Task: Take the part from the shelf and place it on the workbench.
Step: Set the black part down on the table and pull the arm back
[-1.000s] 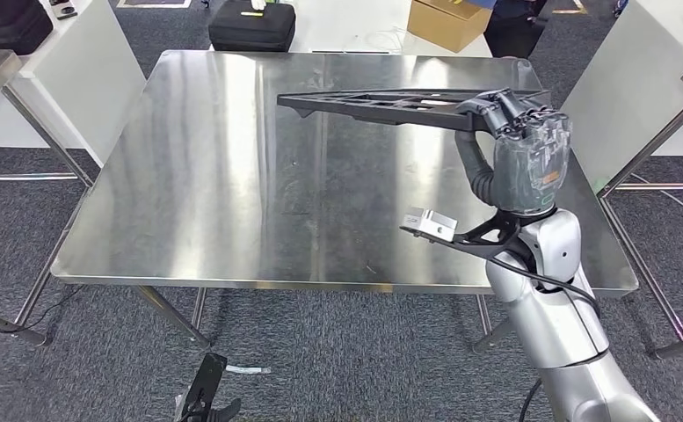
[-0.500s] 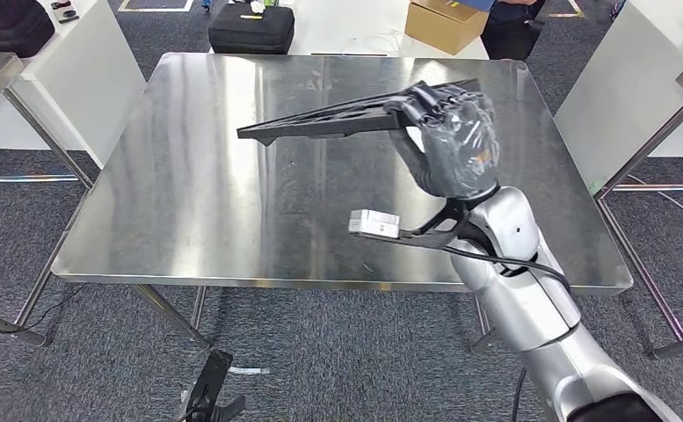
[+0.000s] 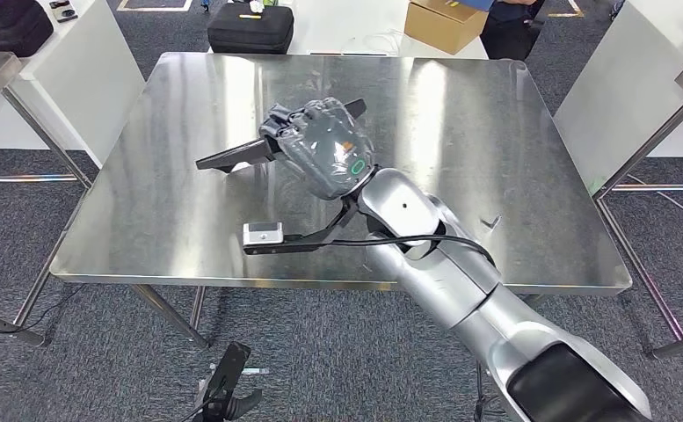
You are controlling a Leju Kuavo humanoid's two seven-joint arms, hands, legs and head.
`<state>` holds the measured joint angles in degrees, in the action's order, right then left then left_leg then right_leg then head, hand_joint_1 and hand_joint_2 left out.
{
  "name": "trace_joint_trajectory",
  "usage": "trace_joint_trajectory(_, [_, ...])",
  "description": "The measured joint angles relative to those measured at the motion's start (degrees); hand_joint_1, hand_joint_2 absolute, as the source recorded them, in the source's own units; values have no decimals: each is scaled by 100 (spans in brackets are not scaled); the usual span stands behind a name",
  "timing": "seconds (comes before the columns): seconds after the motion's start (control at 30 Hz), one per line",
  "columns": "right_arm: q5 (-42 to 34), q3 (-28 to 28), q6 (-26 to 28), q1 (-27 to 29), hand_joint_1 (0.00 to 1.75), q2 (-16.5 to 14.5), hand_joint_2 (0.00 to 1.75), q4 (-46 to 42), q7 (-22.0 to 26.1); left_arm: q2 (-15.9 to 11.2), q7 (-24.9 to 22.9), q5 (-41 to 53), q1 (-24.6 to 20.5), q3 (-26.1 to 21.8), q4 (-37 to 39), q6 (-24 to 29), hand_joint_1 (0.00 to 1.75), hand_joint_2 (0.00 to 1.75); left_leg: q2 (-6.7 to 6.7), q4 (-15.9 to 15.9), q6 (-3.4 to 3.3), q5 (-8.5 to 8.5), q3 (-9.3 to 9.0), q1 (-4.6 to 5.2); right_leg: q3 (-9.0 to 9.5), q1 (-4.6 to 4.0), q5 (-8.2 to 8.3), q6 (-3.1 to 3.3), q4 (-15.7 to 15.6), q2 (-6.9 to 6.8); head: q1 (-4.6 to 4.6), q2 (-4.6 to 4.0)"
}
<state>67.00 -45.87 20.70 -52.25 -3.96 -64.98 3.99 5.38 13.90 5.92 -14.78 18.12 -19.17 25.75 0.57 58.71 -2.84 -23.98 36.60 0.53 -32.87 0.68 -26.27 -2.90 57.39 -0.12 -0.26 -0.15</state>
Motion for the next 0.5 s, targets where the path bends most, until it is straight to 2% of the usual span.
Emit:
trace_joint_trajectory(0.13, [17, -197, -77, -60, 175, -168, 175, 228, -14, 35, -18, 8, -3, 43, 0, 2, 0, 175, 0, 0, 0, 0, 0, 0, 0, 0, 0, 1, 0, 0, -1, 0])
trace_joint_trajectory(0.4, [22, -300, -108, -98, 175, -239, 175, 371, -45, 49, -23, 9, -3, 56, 0, 2, 0, 175, 0, 0, 0, 1, -1, 0, 1, 0, 0, 1, 0, 0, 1, 0])
trace_joint_trajectory(0.5, [204, -452, -278, -161, 175, -377, 175, 785, -224, 72, -44, 4, -10, 79, 0, 2, 0, 175, -3, 0, 0, 0, -2, 0, 2, 0, 1, 1, 0, 2, 0, 0])
